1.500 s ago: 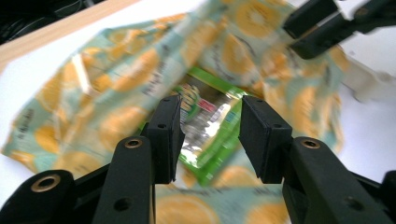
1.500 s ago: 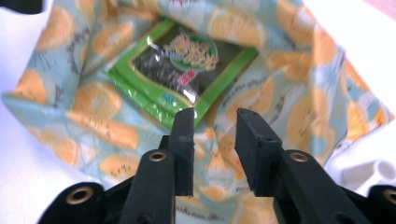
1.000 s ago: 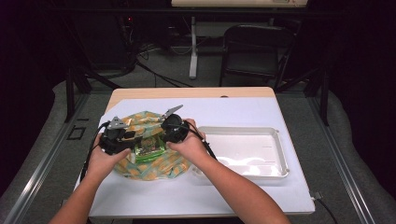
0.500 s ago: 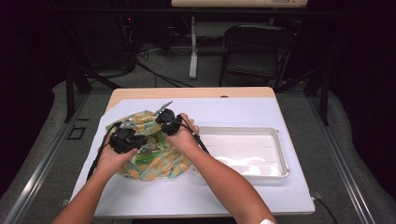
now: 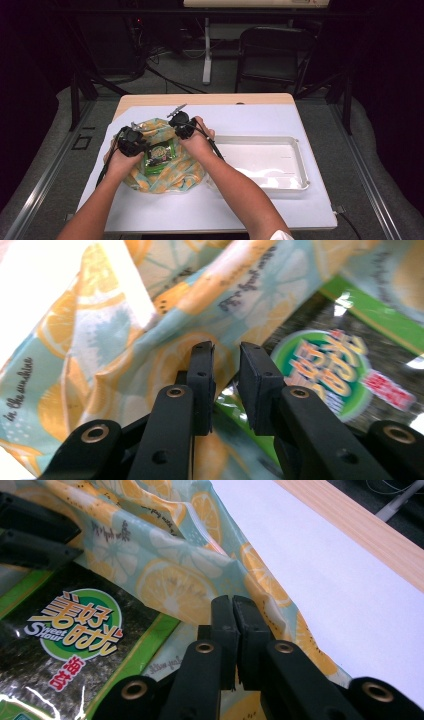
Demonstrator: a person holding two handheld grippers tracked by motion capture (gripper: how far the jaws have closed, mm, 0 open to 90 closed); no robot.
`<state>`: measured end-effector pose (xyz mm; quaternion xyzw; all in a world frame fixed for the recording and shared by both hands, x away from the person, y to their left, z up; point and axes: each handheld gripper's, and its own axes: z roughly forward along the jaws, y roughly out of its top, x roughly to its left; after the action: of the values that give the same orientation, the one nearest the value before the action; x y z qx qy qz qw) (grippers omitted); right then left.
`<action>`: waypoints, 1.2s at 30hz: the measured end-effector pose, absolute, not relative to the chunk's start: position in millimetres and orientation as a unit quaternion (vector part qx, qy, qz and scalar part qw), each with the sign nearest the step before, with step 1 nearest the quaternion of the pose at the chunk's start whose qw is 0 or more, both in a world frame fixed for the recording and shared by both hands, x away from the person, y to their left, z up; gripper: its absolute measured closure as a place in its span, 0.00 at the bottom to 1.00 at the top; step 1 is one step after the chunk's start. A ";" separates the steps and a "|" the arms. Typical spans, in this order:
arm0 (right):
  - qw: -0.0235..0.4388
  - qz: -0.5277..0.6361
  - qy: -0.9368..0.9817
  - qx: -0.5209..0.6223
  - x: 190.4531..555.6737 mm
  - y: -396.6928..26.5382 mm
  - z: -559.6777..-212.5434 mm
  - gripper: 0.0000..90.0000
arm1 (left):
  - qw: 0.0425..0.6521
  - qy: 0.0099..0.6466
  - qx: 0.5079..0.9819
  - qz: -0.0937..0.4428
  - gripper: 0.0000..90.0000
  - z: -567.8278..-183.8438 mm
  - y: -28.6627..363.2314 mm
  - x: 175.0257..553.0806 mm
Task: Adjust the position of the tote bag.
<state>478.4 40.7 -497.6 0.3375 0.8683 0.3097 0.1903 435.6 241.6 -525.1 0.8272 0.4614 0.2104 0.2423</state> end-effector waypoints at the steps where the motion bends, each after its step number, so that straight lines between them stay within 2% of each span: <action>1: 0.190 0.315 0.866 0.339 479.2 40.9 -499.1 0.97 | 0.242 0.465 0.825 0.211 0.85 -526.9 242.9 437.9; 9: 0.184 0.313 0.867 0.341 485.3 41.3 -508.8 0.83 | 0.250 0.479 0.804 0.247 0.85 -531.8 250.8 446.7; 17: 0.161 0.318 0.871 0.338 488.2 46.9 -521.5 0.70 | 0.234 0.502 0.793 0.253 0.85 -539.1 258.8 456.2; 23: 0.140 0.312 0.882 0.325 489.1 52.2 -530.4 0.65 | 0.220 0.497 0.798 0.261 0.85 -541.5 255.0 461.0; 26: 0.134 0.312 0.880 0.331 490.9 51.5 -534.9 0.66 | 0.218 0.500 0.796 0.260 0.85 -544.0 255.4 462.1; 28: 0.127 0.307 0.883 0.331 492.6 50.1 -535.9 0.71 | 0.218 0.499 0.798 0.259 0.85 -544.6 256.0 462.6; 36: 0.143 0.294 0.883 0.336 495.4 47.3 -536.4 0.97 | 0.216 0.496 0.801 0.256 0.86 -546.6 257.5 463.1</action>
<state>495.4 47.3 -536.4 0.3363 0.8832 0.2942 0.1429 463.1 257.5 -546.6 0.8012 0.4961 0.2559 0.2156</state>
